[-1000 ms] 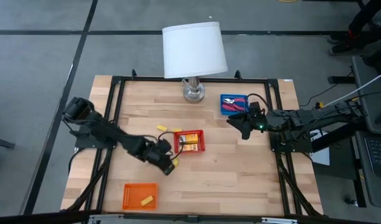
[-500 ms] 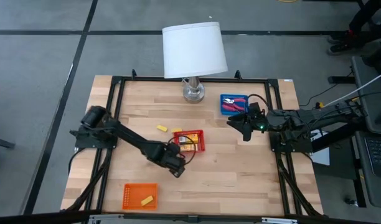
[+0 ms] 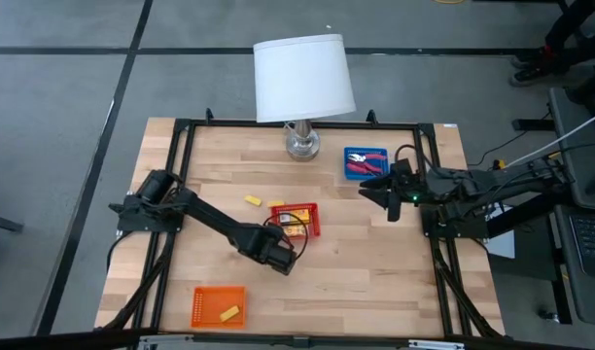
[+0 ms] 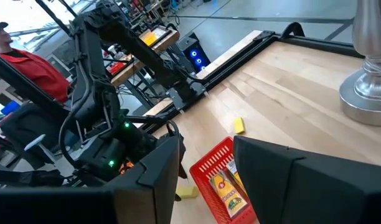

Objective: Pick & Place School Supplies
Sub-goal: Put the yellow eraser into the orange bin

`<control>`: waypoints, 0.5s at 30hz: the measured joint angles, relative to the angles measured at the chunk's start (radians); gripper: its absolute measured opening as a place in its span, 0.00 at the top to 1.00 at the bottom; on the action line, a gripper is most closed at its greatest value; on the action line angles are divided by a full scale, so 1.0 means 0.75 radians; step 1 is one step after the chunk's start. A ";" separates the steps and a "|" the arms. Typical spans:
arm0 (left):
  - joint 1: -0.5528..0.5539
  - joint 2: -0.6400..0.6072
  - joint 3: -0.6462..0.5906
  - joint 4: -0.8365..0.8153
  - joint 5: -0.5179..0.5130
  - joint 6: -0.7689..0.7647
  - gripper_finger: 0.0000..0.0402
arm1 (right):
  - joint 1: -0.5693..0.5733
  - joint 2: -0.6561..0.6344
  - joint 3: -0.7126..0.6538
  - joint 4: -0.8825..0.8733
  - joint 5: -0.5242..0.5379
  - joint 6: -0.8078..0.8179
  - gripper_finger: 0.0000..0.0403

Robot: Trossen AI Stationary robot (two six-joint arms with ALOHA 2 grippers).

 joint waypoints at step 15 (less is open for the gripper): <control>-0.011 0.077 0.006 0.021 0.054 -0.003 0.38 | 0.000 -0.008 0.000 -0.001 0.000 0.010 0.61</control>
